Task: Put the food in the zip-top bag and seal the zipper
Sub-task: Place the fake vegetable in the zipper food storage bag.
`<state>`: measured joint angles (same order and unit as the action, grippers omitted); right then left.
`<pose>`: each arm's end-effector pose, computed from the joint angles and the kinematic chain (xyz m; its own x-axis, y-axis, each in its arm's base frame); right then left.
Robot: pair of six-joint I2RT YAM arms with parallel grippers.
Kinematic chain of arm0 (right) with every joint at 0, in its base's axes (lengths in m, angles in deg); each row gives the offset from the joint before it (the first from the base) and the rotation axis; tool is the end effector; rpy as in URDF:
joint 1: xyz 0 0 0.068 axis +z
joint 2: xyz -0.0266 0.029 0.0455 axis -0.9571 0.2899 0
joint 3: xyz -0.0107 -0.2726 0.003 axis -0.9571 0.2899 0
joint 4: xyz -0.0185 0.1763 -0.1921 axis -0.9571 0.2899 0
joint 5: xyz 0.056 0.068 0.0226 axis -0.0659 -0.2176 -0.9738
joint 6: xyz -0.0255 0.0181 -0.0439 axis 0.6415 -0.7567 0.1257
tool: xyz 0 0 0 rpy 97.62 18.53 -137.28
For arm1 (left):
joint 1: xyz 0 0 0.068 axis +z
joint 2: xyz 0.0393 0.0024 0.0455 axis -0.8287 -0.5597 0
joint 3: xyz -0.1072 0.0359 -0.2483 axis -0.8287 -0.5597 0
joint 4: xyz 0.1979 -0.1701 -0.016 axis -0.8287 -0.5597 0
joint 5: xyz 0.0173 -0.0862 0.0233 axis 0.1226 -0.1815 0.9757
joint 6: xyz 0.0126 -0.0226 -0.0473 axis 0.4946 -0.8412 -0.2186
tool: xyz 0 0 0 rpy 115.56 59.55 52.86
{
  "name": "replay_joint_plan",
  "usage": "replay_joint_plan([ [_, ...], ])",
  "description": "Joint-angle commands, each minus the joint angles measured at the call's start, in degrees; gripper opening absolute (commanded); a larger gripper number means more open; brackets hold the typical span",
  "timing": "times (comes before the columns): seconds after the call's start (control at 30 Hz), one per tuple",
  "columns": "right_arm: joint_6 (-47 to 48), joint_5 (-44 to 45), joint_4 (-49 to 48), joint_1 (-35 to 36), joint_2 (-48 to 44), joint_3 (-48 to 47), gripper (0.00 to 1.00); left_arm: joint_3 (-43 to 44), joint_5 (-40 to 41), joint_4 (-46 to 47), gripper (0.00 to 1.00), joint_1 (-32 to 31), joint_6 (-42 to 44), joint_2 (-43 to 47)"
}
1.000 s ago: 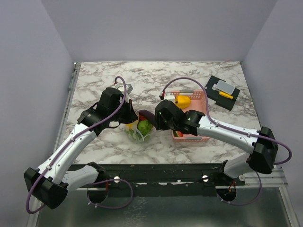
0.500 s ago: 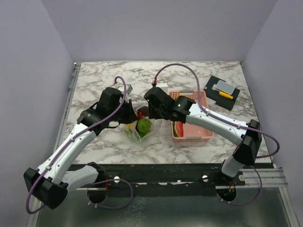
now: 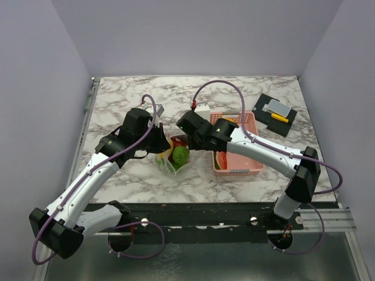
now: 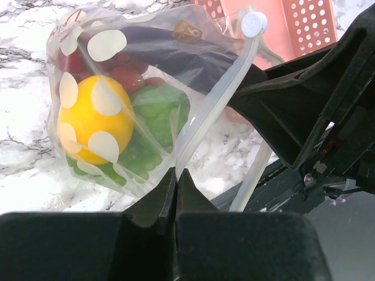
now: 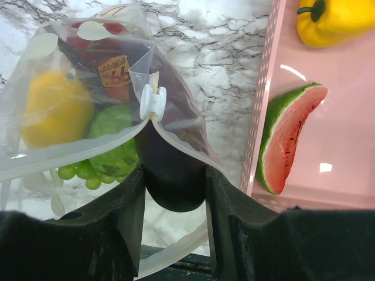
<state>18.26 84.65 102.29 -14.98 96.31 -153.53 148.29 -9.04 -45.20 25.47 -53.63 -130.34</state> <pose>0.2028 0.2949 0.3193 -0.7464 -0.0833 -0.6603 -0.1582 0.9859 0.0544 0.1828 -0.1166 0.3352 -0.7704 -0.0234 -0.6371 0.3466 0.8233 -0.4494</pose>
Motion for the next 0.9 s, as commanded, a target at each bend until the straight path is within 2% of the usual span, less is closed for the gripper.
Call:
replay_joint_plan([
  [0.0, -1.02, 3.71, 0.55, 0.29, 1.87, -1.21, 0.01, 1.56, -0.62, -1.22, 0.00, -0.35, -0.02, 0.79],
  [0.4, 0.57, 1.23, -10.11, -0.09, 6.26, -0.10, 0.01, 1.20, -2.12, -1.21, 0.00, -0.35, 0.12, 0.37],
  [0.6, 0.77, 0.45, -12.28, -1.63, 7.53, 0.10, 0.02, 1.43, -2.59, -1.21, 0.00, -0.35, -0.06, 0.77],
  [0.63, 0.98, 0.51, -12.57, -1.65, 7.47, 0.17, 0.05, 1.39, -2.53, -1.21, 0.00, -0.35, -0.13, 0.86],
  [0.77, 1.77, -0.38, -13.39, -1.66, 5.83, 0.60, 0.36, 0.80, -1.83, -1.14, 0.00, -0.35, -0.55, 0.97],
  [0.87, 2.38, -0.71, -13.59, -1.66, 3.62, 1.27, 0.49, 0.74, -0.12, -1.13, 0.00, -0.35, -1.18, 1.22],
])
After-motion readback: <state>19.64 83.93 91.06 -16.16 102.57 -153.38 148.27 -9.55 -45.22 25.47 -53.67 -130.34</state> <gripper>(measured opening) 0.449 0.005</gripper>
